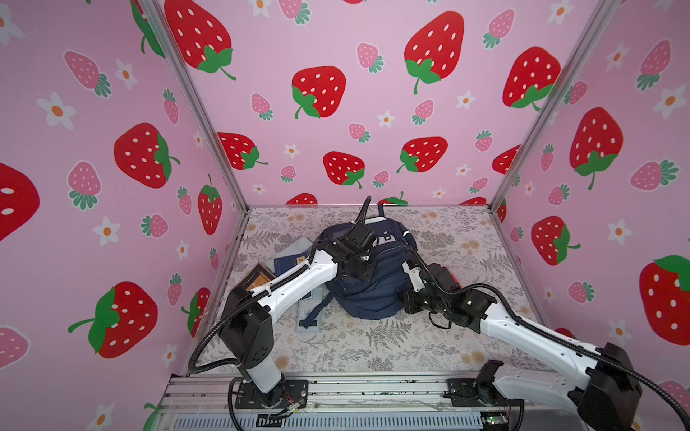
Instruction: Pack the student bag
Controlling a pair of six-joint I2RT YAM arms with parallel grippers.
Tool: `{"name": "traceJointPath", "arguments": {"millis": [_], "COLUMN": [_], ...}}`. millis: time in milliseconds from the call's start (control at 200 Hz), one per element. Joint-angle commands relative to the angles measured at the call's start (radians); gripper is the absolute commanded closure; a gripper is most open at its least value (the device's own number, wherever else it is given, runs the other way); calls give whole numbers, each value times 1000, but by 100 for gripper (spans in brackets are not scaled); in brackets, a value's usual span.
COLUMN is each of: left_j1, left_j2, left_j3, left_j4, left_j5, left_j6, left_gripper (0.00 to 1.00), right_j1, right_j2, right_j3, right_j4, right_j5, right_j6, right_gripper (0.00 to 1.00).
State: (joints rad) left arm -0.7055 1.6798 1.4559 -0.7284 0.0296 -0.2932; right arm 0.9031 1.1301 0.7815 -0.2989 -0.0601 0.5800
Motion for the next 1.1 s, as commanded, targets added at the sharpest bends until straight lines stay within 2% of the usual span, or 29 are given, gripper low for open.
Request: {"name": "traceJointPath", "arguments": {"millis": [0, 95, 195, 270, 360, 465, 720, 870, 1096], "left_j1": [-6, 1, 3, 4, 9, 9, 15, 15, 14], "left_j2": [-15, -13, -22, -34, -33, -21, 0, 9, 4], "left_j3": [45, 32, 22, 9, 7, 14, 1, -2, 10], "left_j4": [187, 213, 214, 204, 183, 170, 114, 159, 302], "left_j5": [101, 167, 161, 125, 114, 51, -104, -21, 142], "left_j6": [-60, -78, -55, -34, -30, -42, -142, -222, -347], "left_gripper": [100, 100, 100, 100, 100, 100, 100, 100, 100], "right_j1": [63, 94, 96, 73, 58, 59, 49, 67, 162], "right_j2": [3, 23, 13, -15, -43, -41, -103, -46, 19], "right_j3": [53, 71, 78, 82, 88, 98, 101, 110, 121], "right_j4": [53, 33, -27, -92, -109, -129, -190, -202, -62], "right_j5": [-23, -4, 68, 90, 42, 7, 69, 55, 1], "right_j6": [4, 2, -4, -18, -23, -28, -18, -17, 29], "right_gripper": [100, 100, 100, 100, 100, 100, 100, 100, 100]}}
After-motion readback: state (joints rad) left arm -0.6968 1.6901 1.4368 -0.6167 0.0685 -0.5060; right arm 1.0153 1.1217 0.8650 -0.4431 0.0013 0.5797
